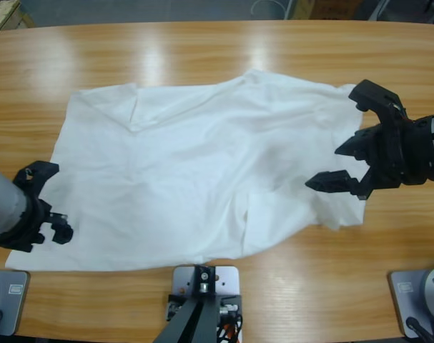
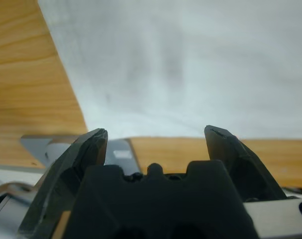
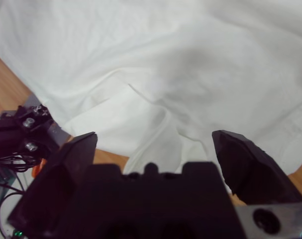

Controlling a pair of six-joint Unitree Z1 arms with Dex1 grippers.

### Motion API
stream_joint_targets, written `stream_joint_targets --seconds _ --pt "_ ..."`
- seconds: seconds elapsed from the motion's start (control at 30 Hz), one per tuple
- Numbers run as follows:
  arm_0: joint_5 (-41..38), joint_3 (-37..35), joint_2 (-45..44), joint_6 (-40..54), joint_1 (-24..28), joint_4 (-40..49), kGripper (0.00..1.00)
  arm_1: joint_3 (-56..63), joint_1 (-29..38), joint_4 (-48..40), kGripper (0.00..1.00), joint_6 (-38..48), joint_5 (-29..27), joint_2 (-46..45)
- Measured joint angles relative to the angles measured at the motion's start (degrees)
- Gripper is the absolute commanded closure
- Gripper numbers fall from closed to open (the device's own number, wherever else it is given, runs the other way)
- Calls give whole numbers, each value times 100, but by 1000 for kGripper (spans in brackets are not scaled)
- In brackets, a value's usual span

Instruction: Fold clothes

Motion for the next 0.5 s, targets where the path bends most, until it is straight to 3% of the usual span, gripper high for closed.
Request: stream_joint_targets --seconds 0.5 --pt "73 444 583 -486 -19 -1087 266 0 0 0 59 0 16 -63"
